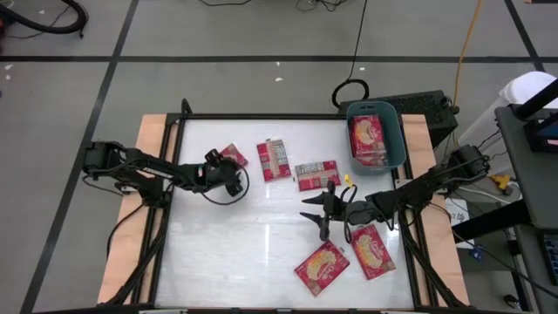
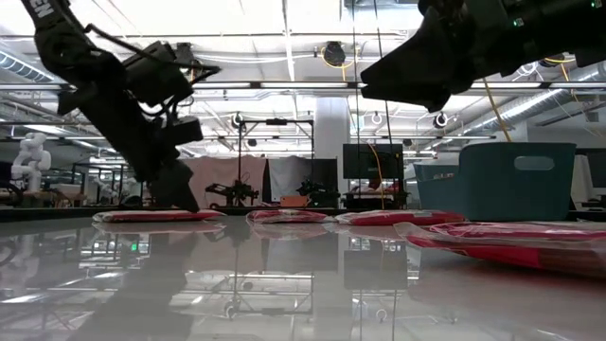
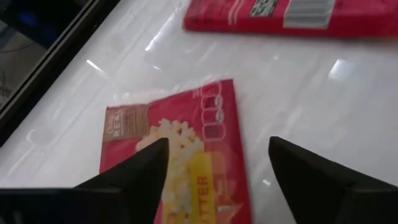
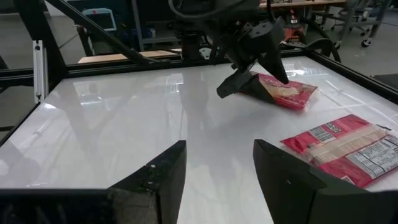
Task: Sort popcorn bags into baskets
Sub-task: Put the red popcorn bag into the blue bin
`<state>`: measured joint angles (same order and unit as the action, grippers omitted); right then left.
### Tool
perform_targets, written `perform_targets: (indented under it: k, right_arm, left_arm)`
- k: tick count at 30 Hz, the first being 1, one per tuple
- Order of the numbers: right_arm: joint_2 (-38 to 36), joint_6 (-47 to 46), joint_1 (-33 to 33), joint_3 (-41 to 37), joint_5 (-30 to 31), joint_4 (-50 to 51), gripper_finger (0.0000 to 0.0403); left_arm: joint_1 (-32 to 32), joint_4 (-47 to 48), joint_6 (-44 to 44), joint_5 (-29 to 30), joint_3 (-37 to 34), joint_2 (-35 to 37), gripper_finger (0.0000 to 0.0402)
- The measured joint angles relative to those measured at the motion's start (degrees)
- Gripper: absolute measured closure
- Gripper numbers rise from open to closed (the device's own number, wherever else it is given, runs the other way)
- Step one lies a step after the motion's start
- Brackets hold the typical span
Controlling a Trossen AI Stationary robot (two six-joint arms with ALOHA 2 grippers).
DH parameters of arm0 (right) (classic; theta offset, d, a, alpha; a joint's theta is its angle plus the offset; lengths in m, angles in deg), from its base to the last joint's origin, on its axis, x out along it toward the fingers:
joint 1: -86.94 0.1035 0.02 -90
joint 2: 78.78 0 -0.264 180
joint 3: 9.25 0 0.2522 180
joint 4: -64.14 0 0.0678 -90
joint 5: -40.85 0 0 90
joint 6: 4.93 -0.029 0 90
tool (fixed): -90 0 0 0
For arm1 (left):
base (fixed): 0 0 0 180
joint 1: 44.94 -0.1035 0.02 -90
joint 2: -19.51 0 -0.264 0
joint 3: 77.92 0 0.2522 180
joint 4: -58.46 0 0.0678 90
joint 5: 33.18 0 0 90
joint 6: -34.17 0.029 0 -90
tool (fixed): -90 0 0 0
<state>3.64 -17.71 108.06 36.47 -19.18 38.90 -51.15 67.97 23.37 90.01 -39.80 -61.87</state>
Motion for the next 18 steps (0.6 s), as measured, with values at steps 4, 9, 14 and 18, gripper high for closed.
perform_targets:
  k: [4, 9, 14, 18]
  right_arm:
    - [0.00, 0.02, 0.00, 0.00, 0.00, -0.27, 0.0222]
    - [0.00, 0.17, 0.00, 0.00, 0.00, -0.27, 0.0222]
    - [-0.01, -0.01, 0.02, 0.00, -0.02, -1.30, 0.0222]
    - [0.00, 0.02, 1.12, 0.00, -0.02, -3.38, 0.0222]
  left_arm:
    - [-0.66, -0.40, 1.86, -0.68, -1.76, 0.00, 0.0164]
    - [-1.72, -1.32, 4.15, -2.10, -3.25, 0.04, 0.0197]
    - [-3.13, -1.89, 3.60, -2.65, -4.28, -0.68, 0.0234]
    - [-3.80, -3.13, 3.58, -4.64, -4.34, -1.49, 0.0304]
